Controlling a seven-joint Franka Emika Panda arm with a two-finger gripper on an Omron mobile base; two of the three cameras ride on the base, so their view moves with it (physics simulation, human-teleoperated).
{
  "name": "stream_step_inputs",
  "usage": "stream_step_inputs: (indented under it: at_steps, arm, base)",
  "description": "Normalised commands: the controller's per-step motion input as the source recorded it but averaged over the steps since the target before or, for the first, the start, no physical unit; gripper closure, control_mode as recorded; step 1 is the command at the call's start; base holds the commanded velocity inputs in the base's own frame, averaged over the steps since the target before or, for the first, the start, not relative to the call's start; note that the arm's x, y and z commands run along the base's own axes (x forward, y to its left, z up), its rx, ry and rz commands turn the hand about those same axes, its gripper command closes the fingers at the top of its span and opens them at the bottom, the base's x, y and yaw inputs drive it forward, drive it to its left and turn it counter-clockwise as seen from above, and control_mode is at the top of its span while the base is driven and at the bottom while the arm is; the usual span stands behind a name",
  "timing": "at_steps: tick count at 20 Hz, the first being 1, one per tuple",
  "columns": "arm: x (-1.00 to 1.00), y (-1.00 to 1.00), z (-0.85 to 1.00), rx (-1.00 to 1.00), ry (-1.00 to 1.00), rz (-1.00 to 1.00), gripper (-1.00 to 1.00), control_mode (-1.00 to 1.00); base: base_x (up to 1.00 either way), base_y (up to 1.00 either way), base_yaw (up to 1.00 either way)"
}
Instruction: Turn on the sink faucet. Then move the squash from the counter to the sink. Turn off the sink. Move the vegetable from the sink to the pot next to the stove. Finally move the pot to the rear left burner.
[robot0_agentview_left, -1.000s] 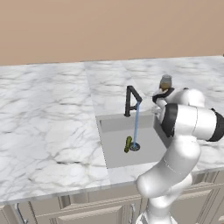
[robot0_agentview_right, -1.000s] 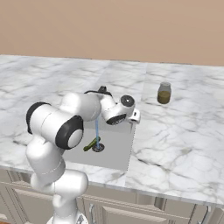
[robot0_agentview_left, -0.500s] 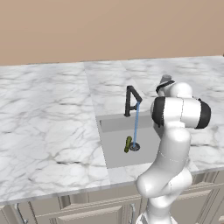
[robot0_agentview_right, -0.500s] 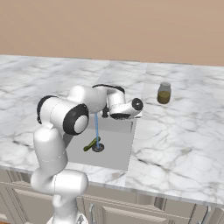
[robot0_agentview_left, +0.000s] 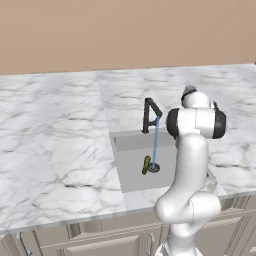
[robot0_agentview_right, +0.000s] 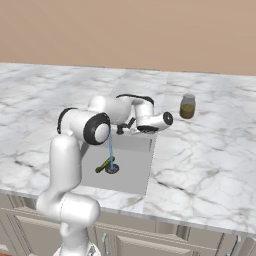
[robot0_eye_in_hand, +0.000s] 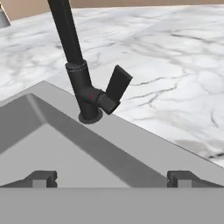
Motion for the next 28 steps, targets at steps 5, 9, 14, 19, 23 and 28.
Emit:
stream_step_inputs:
  at_steps: [5,9,14,19,23,28]
  arm:
    - [0.24,0.00,-0.22,0.00,-0.03,0.07,-1.00,-1.00]
    - [0.25,0.00,-0.13,0.00,-0.12,0.20,-1.00,-1.00]
    - [0.16,0.04,-0.02,0.00,-0.09,0.29,-1.00,-1.00]
    - [0.02,0.11,0.00,0.00,-0.05,0.29,-1.00,-1.00]
    - [0.00,0.23,0.00,0.00,-0.04,0.19,-1.00,-1.00]
    - [0.00,0.39,0.00,0.00,-0.02,0.09,-1.00,-1.00]
  base:
    - [0.00,0.00,0.00]
    - [0.00,0.00,0.00]
    - [0.00,0.00,0.00]
    - [0.00,0.00,0.00]
    - [0.00,0.00,0.00]
    - [0.00,0.00,0.00]
